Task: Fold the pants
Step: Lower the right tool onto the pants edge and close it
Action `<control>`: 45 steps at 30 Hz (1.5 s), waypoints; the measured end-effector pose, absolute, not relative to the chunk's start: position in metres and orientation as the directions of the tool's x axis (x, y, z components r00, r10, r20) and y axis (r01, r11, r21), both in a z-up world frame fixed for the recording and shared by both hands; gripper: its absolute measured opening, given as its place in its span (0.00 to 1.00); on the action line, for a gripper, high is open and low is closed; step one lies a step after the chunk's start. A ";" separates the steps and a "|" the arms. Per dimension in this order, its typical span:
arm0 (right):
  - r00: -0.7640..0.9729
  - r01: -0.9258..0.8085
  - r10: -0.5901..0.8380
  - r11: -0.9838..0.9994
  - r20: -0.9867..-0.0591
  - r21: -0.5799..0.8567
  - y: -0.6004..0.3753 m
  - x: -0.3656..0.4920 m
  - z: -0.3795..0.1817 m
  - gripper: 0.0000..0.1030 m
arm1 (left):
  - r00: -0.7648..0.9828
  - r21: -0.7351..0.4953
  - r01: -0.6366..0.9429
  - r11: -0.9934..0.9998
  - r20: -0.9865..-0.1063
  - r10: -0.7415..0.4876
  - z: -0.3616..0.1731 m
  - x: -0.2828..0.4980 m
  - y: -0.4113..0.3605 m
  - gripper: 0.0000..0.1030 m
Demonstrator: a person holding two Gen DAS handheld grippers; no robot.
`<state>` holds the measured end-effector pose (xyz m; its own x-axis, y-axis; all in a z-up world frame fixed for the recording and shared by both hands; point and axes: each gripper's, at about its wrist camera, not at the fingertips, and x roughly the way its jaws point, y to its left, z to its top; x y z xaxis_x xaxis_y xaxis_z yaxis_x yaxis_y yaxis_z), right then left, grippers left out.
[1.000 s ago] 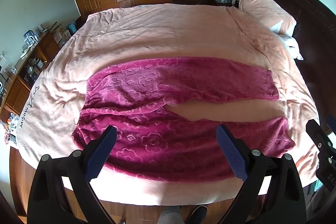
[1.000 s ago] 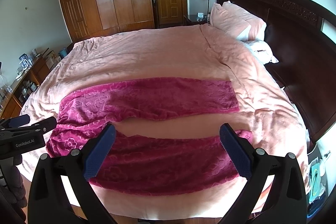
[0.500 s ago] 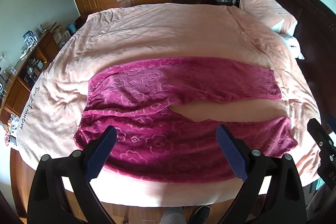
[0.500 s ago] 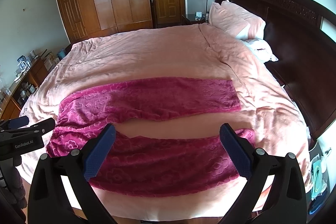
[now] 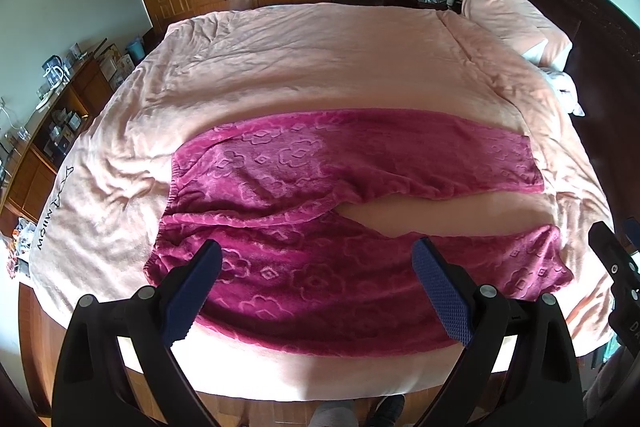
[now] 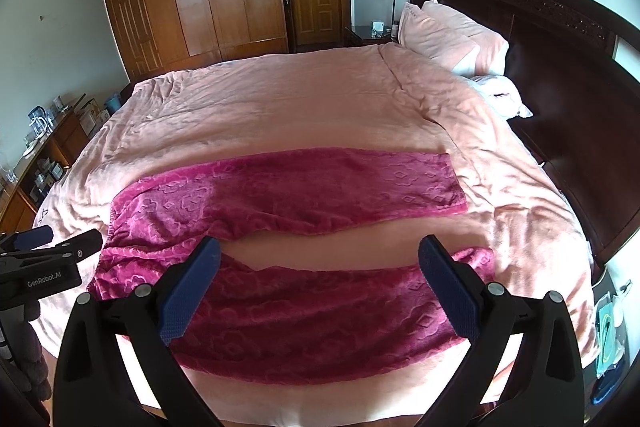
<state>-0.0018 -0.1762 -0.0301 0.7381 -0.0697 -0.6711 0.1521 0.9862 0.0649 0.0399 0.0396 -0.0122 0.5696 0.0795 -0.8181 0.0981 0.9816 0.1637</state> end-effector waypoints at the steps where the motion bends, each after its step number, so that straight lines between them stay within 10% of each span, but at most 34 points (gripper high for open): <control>1: 0.736 0.154 -0.071 0.986 -0.673 0.065 -0.175 0.000 -0.031 0.97 | 0.576 0.171 0.098 0.980 -0.813 0.084 -0.012 0.044 0.042 0.92; 19: 0.607 0.366 -0.193 0.929 -0.771 0.055 -0.294 0.100 -0.071 0.97 | 0.456 0.196 -0.035 0.980 -0.869 0.190 -0.072 0.171 0.105 0.92; 45: 0.286 0.663 0.032 0.715 -0.958 0.223 -0.550 0.406 -0.245 0.97 | 0.133 0.202 -0.277 0.939 -0.960 0.246 -0.188 0.335 0.109 0.92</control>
<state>0.4060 -0.5498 -0.2449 0.2864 0.0325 -0.9576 0.6631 0.7147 0.2226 0.3353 0.1087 -0.1878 0.1332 0.2461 -0.9600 -0.2766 0.9394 0.2025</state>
